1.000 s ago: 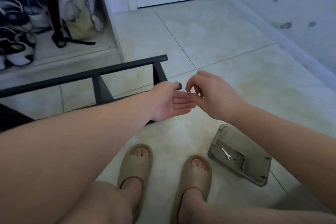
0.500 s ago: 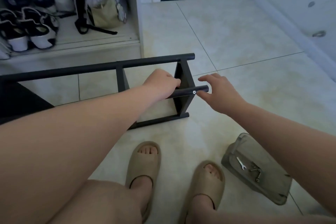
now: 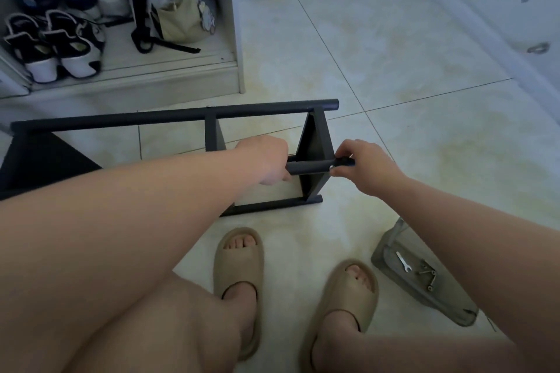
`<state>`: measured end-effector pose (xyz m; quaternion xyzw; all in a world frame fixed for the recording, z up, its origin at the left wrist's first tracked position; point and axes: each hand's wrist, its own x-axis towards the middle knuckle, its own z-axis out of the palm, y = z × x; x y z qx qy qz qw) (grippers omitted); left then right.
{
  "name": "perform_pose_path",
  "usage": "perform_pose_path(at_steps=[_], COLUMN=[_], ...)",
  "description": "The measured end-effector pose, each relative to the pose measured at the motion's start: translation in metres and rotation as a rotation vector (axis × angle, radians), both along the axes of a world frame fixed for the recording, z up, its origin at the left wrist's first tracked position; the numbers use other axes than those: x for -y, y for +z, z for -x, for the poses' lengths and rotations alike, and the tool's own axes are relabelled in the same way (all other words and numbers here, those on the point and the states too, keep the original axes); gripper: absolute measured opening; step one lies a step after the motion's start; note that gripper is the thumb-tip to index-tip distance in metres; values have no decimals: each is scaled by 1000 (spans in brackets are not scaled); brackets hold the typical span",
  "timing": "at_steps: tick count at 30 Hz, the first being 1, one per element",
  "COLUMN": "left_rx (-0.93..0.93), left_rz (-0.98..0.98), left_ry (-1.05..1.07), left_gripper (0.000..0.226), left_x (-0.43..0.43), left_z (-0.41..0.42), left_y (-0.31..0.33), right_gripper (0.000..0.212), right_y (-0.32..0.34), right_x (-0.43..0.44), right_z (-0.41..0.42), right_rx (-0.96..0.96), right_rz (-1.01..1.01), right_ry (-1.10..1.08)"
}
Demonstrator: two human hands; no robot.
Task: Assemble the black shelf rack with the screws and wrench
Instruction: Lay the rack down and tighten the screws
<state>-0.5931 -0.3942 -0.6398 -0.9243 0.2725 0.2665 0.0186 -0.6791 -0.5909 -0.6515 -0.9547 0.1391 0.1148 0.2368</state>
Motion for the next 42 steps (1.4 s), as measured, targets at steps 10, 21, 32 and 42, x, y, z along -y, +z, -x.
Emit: perform_pose_path(at_steps=[10, 21, 32, 42], left_rx=[-231, -337, -312, -345], left_rz=[-203, -125, -121, -142], left_ry=[-167, -38, -38, -42], left_gripper=[35, 42, 38, 38], left_x=[-27, -91, -127, -128], left_z=[92, 190, 246, 244], left_y=[34, 31, 22, 21], right_gripper=[31, 36, 59, 151], right_y=[-4, 6, 6, 13], right_x=[-57, -131, -192, -165], right_z=[125, 234, 306, 276], right_rx=[-129, -299, -266, -323], right_rz=[-186, -202, 44, 324], right_ry=[-180, -287, -360, 106])
